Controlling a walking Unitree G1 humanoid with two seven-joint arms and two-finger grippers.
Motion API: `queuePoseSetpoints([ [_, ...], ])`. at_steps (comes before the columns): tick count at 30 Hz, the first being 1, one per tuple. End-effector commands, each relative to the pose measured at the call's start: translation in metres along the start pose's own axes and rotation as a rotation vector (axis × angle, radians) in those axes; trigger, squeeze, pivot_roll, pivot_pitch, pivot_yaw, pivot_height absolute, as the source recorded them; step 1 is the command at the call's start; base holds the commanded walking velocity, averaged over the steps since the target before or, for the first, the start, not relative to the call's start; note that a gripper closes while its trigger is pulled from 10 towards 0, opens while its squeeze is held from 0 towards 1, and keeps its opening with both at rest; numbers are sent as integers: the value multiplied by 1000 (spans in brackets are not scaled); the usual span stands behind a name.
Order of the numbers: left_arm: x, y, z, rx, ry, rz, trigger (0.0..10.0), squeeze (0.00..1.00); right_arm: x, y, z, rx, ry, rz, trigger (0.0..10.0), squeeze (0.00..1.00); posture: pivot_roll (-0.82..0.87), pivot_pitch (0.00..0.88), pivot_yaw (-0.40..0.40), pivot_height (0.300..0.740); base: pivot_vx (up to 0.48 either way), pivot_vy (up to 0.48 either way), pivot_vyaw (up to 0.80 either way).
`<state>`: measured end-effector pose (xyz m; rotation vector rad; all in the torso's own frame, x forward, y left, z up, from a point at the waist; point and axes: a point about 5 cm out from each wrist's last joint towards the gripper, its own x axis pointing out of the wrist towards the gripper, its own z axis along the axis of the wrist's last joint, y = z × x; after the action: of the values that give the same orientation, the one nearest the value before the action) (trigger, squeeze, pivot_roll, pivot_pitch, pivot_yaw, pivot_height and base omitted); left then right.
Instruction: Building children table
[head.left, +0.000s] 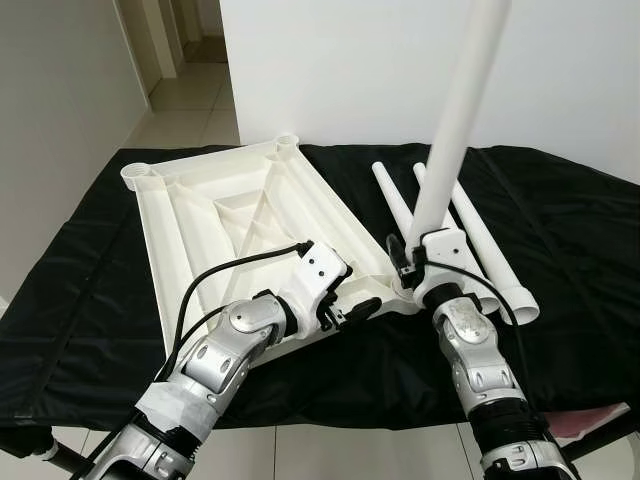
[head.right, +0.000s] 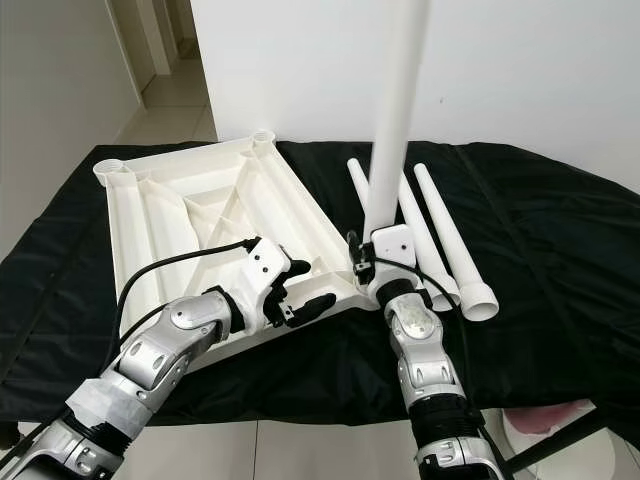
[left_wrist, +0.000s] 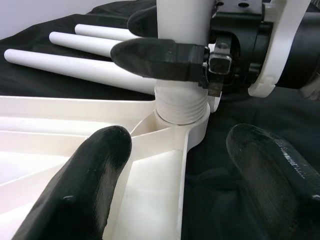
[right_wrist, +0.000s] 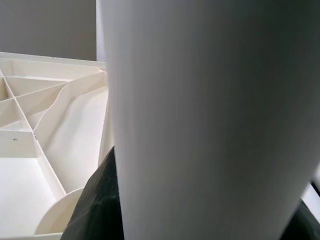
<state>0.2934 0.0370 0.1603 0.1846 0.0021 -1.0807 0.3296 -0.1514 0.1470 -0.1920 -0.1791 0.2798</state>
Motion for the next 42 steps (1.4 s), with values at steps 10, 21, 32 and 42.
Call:
queuePoseSetpoints([
  [10, -4, -2, 0, -3, 15, -43, 10000, 0, -16, -4, -42, 162, 178, 60, 10000, 0, 14, 38, 29, 740, 0, 0, 0],
  [21, -6, -2, 3, -6, 9, -36, 10000, 0, -16, -1, -52, 274, 202, 60, 10000, 0, 22, 45, 33, 740, 0, 0, 0],
  [32, -7, -2, 5, -6, 4, -33, 10000, 0, -11, 2, -55, 329, 247, 53, 10000, 0, 24, 44, 31, 740, 0, 0, 0],
  [42, -6, -3, 8, -5, -11, -31, 10000, 0, 1, 2, -56, 414, 344, 103, 10000, 0, 21, 20, 21, 740, 0, 0, 0],
])
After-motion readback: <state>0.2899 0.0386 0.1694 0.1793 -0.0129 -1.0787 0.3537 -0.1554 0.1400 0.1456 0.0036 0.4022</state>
